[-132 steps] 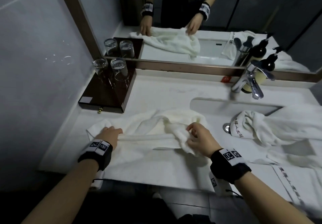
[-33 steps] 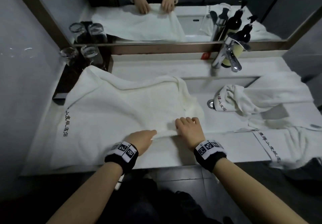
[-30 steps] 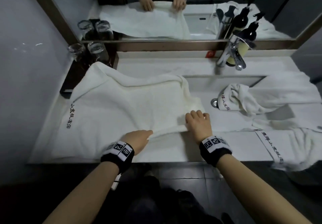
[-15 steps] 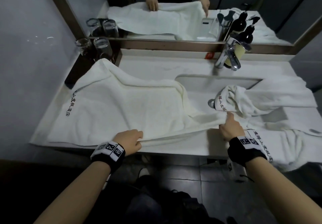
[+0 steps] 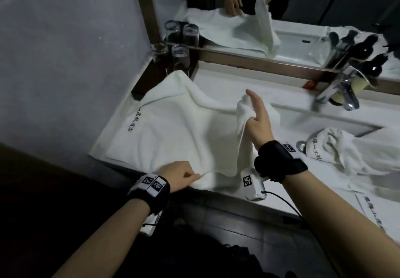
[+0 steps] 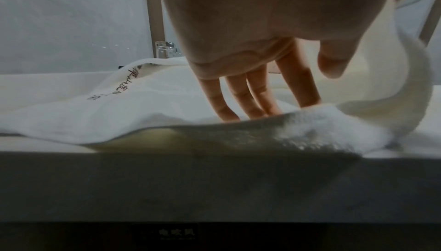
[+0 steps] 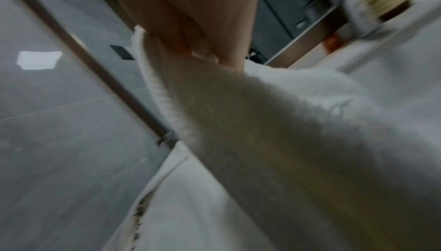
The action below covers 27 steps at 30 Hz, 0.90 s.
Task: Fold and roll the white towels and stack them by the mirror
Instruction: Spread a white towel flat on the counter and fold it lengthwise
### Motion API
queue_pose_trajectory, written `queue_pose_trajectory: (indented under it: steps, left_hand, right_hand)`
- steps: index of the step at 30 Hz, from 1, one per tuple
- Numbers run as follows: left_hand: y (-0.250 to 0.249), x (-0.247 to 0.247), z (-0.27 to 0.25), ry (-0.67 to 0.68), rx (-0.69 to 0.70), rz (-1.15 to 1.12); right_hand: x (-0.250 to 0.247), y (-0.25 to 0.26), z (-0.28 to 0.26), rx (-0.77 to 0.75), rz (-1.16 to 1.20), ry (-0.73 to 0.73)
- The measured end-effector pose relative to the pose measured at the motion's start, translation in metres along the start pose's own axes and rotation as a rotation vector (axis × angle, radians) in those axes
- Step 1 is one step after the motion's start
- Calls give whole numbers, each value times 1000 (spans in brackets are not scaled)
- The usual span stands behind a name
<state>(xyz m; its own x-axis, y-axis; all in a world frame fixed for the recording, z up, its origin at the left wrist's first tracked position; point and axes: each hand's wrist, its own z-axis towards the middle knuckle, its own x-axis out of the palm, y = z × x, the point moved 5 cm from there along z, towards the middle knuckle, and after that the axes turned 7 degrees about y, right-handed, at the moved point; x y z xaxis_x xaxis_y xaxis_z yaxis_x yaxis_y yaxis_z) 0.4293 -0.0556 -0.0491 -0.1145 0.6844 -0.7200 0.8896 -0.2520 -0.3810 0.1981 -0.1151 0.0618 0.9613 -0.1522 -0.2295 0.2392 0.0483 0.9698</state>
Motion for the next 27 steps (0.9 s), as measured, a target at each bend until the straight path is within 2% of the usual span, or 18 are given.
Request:
queue_pose_trajectory:
  steps: [3, 6, 9, 11, 12, 16, 18, 20, 22, 25, 27]
  left_hand:
    - [31, -16, -13, -39, 16, -77]
    - [78, -44, -28, -269, -54, -145]
    - [124, -68, -38, -462, -221, -198]
    - [146, -78, -41, -516, -319, -200]
    - [155, -82, -42, -527, -347, -187]
    - [175, -78, -40, -449, -465, -83]
    - [178, -70, -41, -371, -566, -77]
    - [177, -66, -41, -325, -612, -65]
    - [178, -65, -42, -333, -640, -50]
    - [182, -68, -46, -367, -698, -57]
    - [184, -67, -49, -373, -738, -52]
  right_hand:
    - [76, 25, 23, -10, -44, 197]
    - [156, 40, 31, -39, -245, 477]
    - [221, 12, 21, 148, -575, 777]
    - [244, -15, 8, 277, -778, 942]
    - [251, -23, 4, 309, -828, 976]
    - [259, -26, 4, 351, -778, 858]
    - [264, -24, -2, 322, -782, 815]
    - [269, -24, -16, 258, -895, 823]
    - [272, -28, -25, 145, -987, 773]
    - [260, -28, -20, 69, -918, 656]
    - [252, -31, -14, 64, -925, 691]
